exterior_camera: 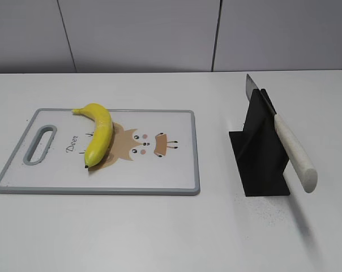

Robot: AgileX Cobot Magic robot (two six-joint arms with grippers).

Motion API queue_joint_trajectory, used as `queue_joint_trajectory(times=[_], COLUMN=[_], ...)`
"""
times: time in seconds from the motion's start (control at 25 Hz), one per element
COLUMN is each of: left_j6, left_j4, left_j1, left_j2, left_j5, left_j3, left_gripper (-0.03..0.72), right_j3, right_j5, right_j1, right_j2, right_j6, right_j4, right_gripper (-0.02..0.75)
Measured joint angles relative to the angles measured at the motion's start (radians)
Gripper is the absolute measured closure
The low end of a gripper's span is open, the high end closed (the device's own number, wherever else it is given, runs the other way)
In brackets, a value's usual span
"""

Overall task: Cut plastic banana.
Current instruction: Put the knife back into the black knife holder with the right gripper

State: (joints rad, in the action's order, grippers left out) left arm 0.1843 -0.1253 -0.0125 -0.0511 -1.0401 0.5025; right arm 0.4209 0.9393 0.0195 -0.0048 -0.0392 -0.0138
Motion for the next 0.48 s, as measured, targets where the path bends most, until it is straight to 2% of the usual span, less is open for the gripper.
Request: queue_joint_trajectory(times=[0.48], left_j6=[0.0], left_j4=[0.0], left_j1=[0.0], left_j2=[0.0], left_j5=[0.0], left_j3=[0.0], left_gripper=[0.178], right_j3=[0.0], right_j5=[-0.001], right_j1=[0.0], right_j2=[0.0], right_j6=[0.0], right_j4=[0.0], right_gripper=[0.201])
